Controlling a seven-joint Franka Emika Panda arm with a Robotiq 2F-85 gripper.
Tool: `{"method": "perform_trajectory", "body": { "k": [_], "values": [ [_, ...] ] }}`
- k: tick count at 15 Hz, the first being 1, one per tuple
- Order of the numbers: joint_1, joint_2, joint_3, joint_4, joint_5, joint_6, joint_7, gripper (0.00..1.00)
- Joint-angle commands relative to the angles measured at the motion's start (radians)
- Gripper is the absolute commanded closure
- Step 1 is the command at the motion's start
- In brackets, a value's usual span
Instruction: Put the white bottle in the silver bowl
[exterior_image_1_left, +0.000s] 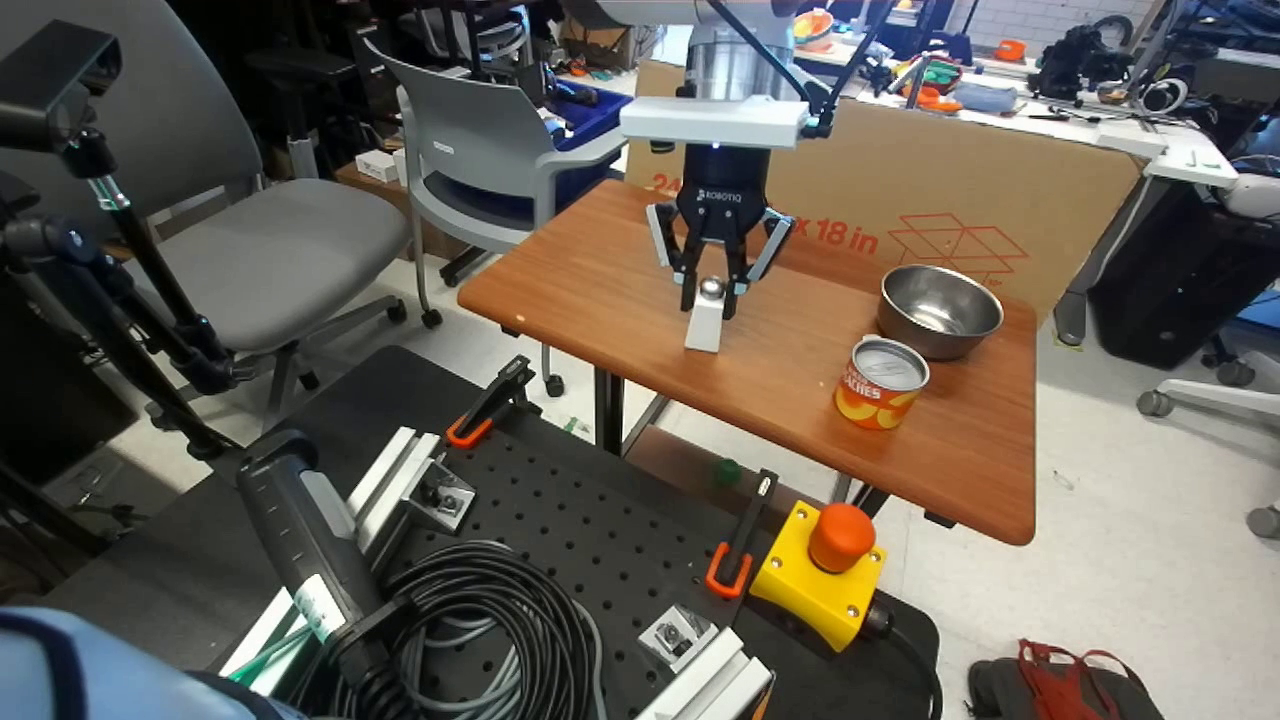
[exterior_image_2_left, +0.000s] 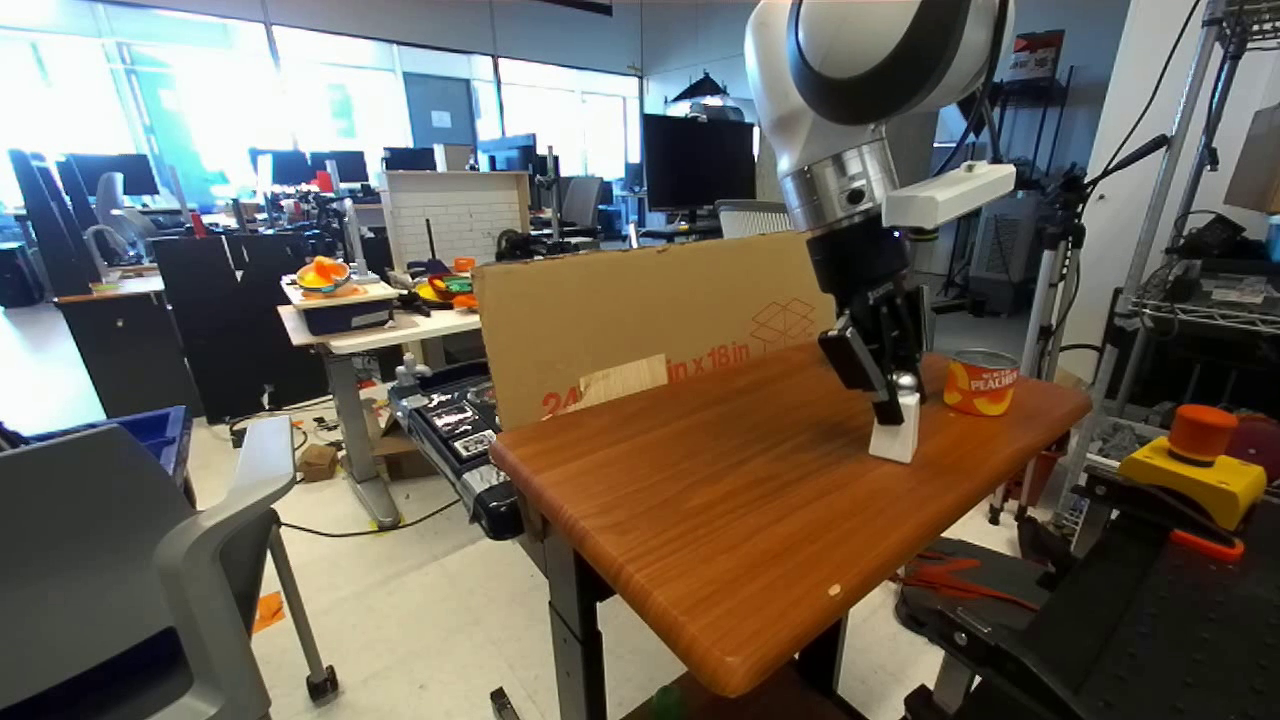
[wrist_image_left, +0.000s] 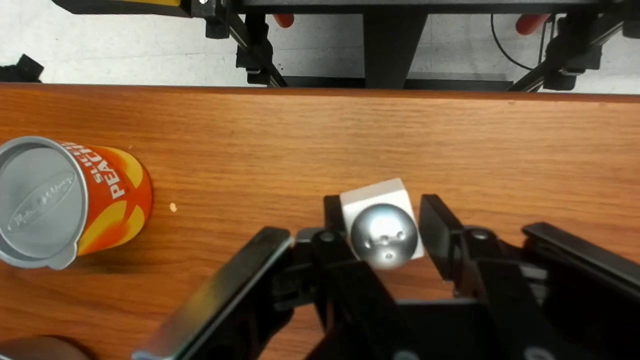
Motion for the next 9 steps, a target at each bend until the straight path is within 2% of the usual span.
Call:
{"method": "perform_trajectory", "body": {
  "k": [1,5,9],
  "values": [
    [0.019,-0.006,-0.023,0.030,-0.008,-0.001,0.035,0.88],
    [-0.016,-0.057,-0.024,0.089,0.079,-0.039,0.024,0.90],
    [-0.070,-0.053,-0.051,0.195,0.159,-0.049,-0.005,0.90]
  ]
}}
